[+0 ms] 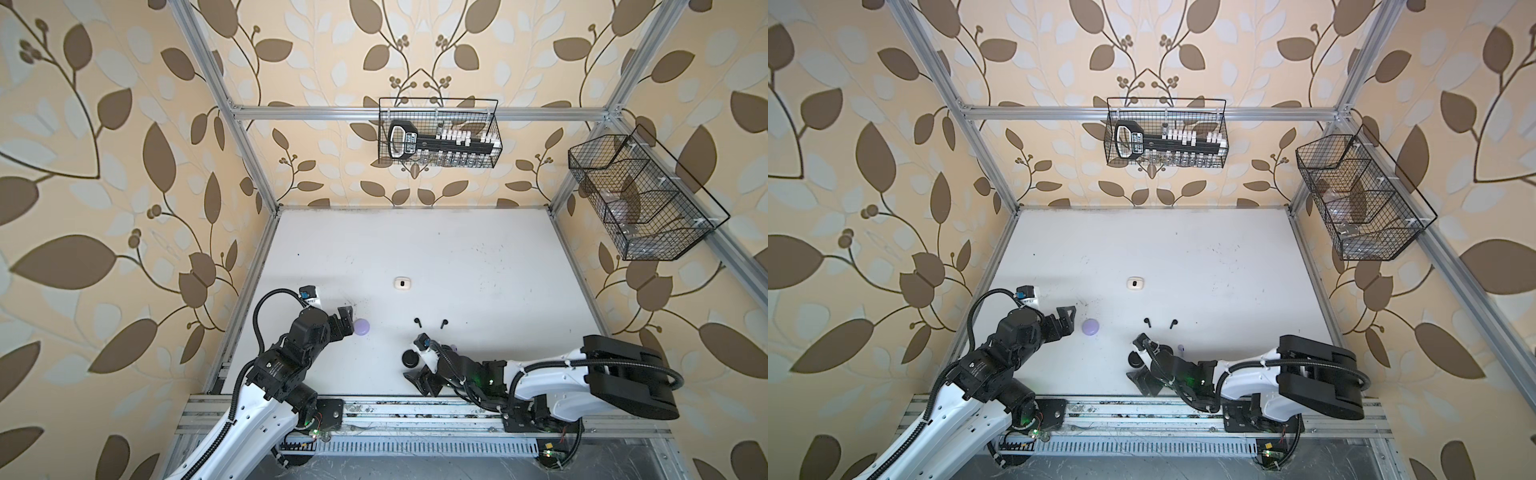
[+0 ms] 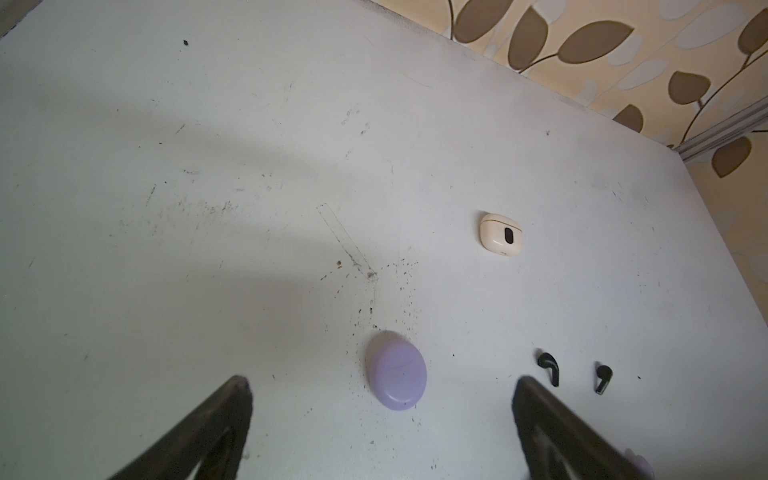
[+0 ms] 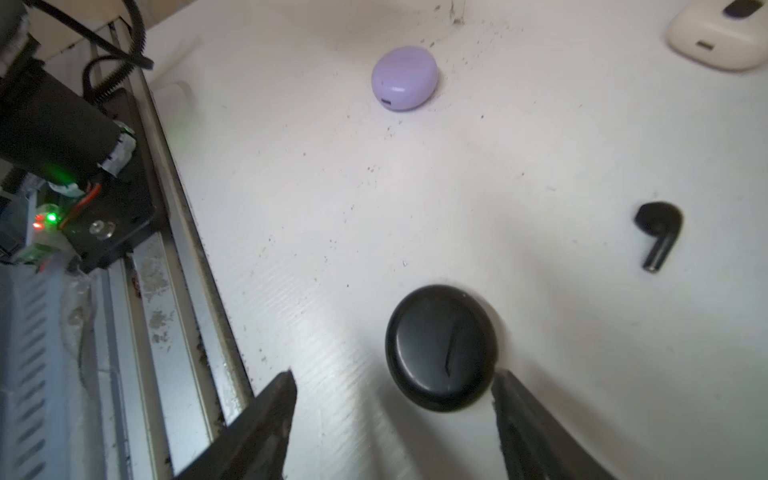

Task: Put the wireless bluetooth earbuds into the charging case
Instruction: 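Lower the open right gripper around the black round case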

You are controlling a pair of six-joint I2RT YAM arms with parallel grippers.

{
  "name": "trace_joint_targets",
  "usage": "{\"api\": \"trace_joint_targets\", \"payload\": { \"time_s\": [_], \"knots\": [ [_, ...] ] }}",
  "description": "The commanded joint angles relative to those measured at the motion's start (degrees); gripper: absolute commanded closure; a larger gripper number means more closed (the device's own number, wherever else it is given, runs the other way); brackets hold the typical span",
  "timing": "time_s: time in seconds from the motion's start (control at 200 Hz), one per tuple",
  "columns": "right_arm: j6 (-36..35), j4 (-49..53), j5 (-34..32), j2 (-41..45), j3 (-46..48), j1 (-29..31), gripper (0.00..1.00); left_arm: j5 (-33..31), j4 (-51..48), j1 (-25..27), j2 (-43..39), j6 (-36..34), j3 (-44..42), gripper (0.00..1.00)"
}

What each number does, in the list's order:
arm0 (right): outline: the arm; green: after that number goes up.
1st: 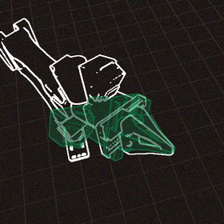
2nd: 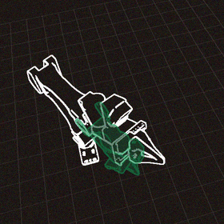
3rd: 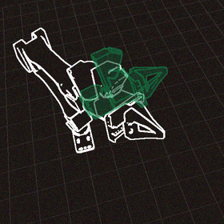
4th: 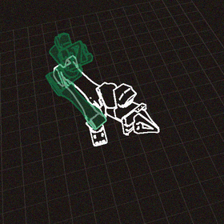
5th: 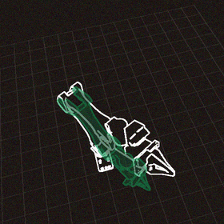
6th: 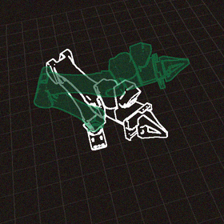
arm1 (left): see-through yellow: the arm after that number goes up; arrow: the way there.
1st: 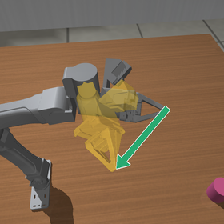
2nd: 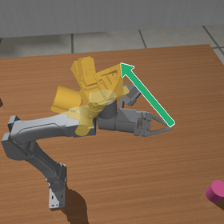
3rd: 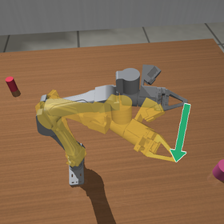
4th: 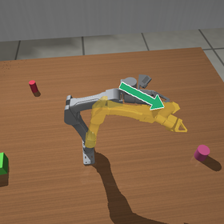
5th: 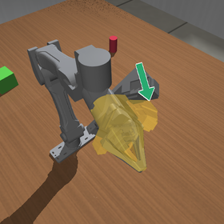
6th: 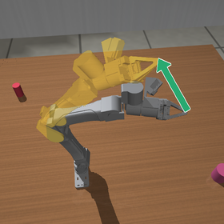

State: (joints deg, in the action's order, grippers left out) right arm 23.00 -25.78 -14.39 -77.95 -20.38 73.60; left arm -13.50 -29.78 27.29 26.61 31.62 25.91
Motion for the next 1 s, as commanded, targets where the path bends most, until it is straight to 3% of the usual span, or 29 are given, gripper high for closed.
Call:
{"api": "trace_joint_targets", "payload": {
  "time_s": [0.0,0.185,0.36,0.59,1.0],
  "knots": [
    [-1.81,4.87,-5.06,4.28,-1.03,0.23,0.23,-0.04,1.68,-0.14,-0.33,-0.68,-0.59,0.01],
    [-5.95,4.62,-4.86,9.22,1.26,0.23,0.19,-0.08,1.77,-0.12,-0.16,-0.69,-0.59,0.01],
    [-10.24,2.24,-2.14,4.49,0.05,-0.42,0.20,-0.06,1.85,-0.13,-0.07,-0.69,-0.64,0.01],
    [-3.58,2.58,-6.18,-2.00,-2.84,-0.27,0.20,0.13,1.75,-0.07,-0.07,-0.69,-0.60,0.01],
    [-1.63,1.36,-8.75,-10.94,-5.88,2.16,0.22,0.29,1.91,-0.13,-0.16,-0.79,-0.69,0.01]
  ]
}}
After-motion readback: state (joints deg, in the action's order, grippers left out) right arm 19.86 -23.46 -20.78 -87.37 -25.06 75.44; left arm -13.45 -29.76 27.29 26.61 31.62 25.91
